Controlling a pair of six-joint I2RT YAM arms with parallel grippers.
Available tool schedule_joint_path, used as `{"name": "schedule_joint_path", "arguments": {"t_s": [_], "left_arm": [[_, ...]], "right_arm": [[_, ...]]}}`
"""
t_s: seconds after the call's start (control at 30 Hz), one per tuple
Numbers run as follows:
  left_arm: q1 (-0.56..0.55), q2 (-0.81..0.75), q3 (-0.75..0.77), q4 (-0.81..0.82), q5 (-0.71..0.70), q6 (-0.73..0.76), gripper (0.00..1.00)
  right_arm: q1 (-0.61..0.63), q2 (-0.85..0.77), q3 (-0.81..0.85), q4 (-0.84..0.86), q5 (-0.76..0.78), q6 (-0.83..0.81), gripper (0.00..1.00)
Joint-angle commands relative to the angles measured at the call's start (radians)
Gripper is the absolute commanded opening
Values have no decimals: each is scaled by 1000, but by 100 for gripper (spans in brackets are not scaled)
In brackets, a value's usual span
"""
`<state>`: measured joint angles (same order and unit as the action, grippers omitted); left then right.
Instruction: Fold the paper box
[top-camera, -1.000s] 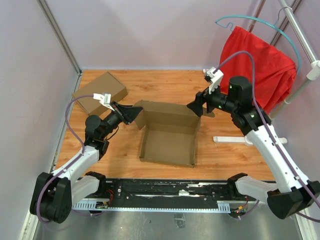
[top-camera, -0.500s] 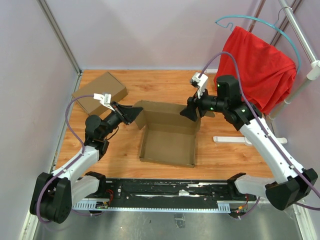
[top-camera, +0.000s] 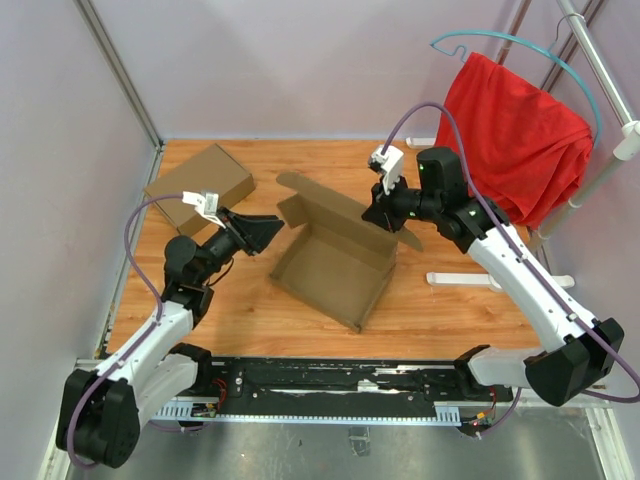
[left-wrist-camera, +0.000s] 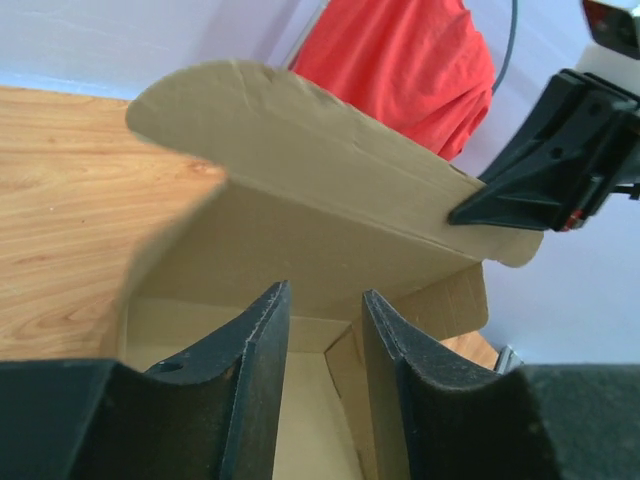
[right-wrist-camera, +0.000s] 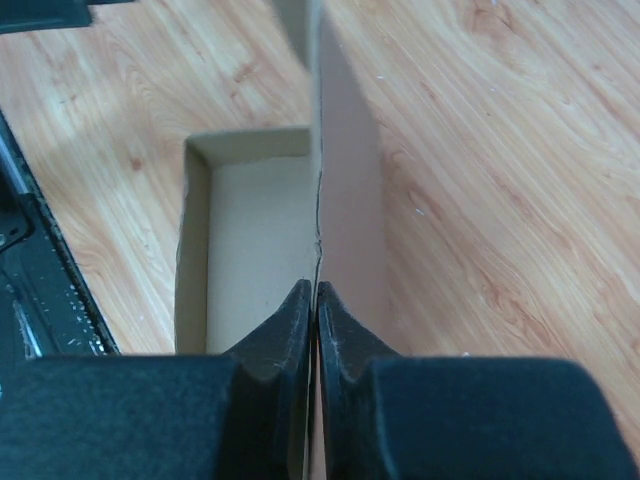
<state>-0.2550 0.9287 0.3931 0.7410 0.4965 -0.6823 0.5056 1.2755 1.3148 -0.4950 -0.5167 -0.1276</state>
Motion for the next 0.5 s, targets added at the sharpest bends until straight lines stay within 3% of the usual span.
{"name": "schedule_joint_path", "arguments": {"t_s": [0.0, 0.2, 0.3, 0.47], "left_arm": [[-3, -82, -36, -51, -13, 33, 41], [-3, -122, -98, -93, -146, 93, 44], [-3, -98, -162, 1, -234, 98, 45], [-3, 12, -230, 222, -219, 127, 46]], "right_arm": [[5, -5, 21, 1, 62, 13, 5], [5, -35, -11, 67, 72, 7, 1], [5, -58, -38, 113, 61, -16, 1], [4, -91, -82, 178, 0, -74, 1]]}}
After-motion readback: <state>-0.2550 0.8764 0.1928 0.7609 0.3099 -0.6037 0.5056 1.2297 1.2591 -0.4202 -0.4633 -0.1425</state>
